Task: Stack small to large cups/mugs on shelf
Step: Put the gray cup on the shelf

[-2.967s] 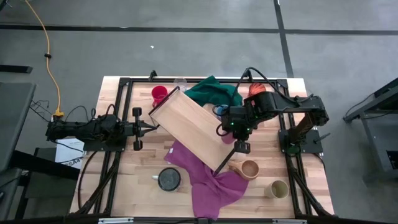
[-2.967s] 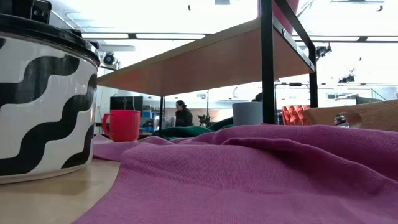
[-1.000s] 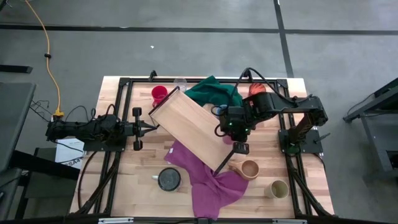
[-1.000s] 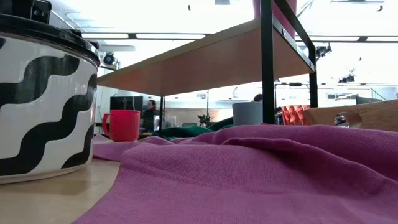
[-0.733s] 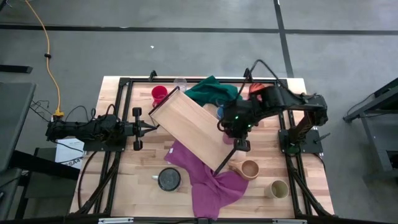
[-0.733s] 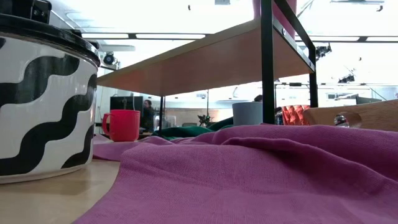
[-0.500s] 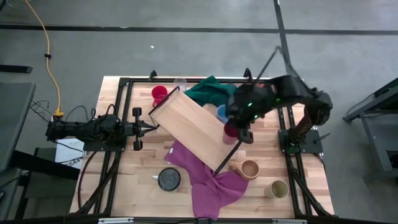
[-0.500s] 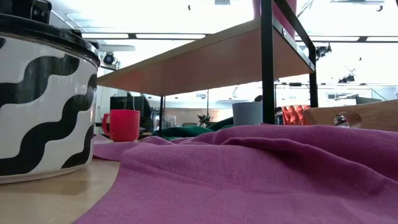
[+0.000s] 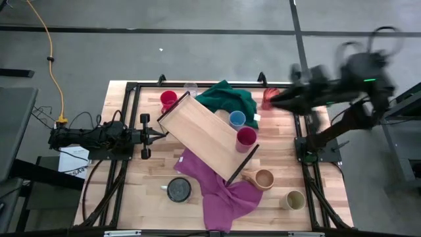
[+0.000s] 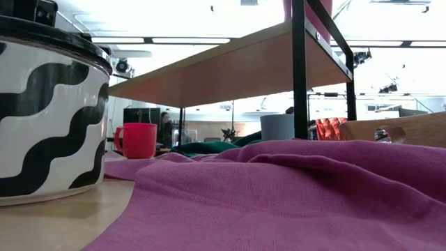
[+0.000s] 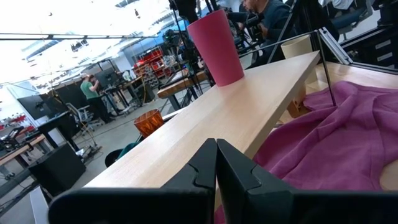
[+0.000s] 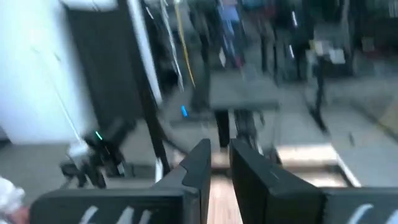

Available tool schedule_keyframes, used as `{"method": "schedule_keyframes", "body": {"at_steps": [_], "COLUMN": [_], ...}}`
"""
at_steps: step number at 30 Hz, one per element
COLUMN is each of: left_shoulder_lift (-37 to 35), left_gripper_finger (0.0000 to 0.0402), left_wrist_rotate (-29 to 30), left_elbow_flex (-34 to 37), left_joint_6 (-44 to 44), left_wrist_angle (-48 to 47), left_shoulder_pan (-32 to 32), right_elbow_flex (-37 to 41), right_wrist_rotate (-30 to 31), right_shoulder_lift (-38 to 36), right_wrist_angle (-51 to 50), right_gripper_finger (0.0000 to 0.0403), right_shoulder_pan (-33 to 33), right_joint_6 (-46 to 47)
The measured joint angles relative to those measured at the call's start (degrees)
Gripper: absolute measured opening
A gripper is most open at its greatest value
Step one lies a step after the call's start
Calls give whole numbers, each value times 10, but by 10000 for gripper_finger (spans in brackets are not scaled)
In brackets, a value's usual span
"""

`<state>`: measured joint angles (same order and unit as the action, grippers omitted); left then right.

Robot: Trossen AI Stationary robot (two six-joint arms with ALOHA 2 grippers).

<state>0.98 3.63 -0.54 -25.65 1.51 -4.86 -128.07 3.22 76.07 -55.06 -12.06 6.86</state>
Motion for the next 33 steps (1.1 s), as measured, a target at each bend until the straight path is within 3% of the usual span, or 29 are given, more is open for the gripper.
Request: {"method": "schedule_keyframes", "body": {"at_steps": [6, 16, 25, 33], "left_shoulder_lift": [0, 0, 0, 0], "left_gripper_finger": [1, 1, 1, 1], "left_wrist_rotate": [0, 0, 0, 0], "left_elbow_flex": [0, 0, 0, 0], "left_joint_6": [0, 0, 0, 0], "left_wrist_angle": [0, 0, 0, 0], "left_shoulder_pan": [0, 0, 0, 0], "right_elbow_flex": [125, 455, 712, 807], "right_wrist_rotate": [11, 11, -54, -181], "right_shoulder_lift": [-104, -281, -454, -526], "right_wrist_angle": [157, 403, 516, 492], "right_gripper_finger": [12, 2, 0, 0], "right_shoulder_pan": [-78, -135, -191, -254], "right_joint_6": [-57, -41, 120, 302]}}
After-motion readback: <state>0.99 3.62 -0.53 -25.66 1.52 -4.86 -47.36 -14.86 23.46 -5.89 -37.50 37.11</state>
